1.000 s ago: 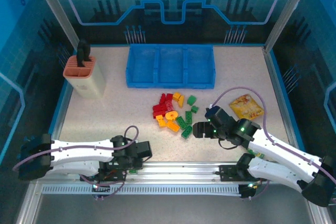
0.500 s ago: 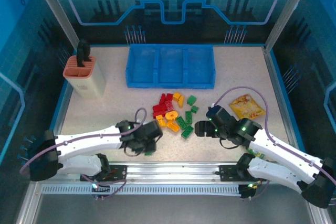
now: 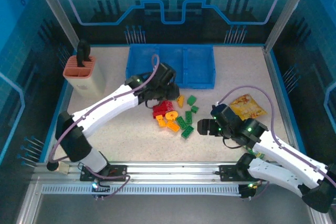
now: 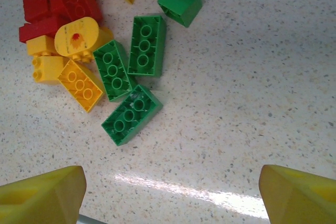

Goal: Sort the legos into containers by color
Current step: Place the lego in the container.

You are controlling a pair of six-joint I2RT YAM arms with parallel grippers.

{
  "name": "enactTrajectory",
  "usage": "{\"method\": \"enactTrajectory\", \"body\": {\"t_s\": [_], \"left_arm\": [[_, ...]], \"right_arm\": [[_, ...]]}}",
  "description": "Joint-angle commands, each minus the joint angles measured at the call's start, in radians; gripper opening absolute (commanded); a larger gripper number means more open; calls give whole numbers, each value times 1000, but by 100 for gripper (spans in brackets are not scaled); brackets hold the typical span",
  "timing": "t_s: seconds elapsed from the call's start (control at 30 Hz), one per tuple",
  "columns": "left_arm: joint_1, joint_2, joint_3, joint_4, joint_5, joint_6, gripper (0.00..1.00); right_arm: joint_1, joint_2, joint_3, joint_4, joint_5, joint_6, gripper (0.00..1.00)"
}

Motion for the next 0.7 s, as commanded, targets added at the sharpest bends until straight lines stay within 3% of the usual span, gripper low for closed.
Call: {"method": "enactTrajectory", "body": {"t_s": [0.0, 0.2, 0.4, 0.67], "left_arm": [[65, 96, 104, -11, 40, 86, 20], [165, 224, 226, -10, 63, 111, 20], [362, 262, 215, 1, 80, 96, 20], [523, 382, 244, 6, 88, 119, 20]], "right_arm": [[-30, -27, -12, -59, 3, 2, 87], [-62, -73, -12, -87, -14, -21, 88], [-65, -116, -60, -78, -30, -11, 88], [-65, -29, -63, -12, -101, -26, 86]]}}
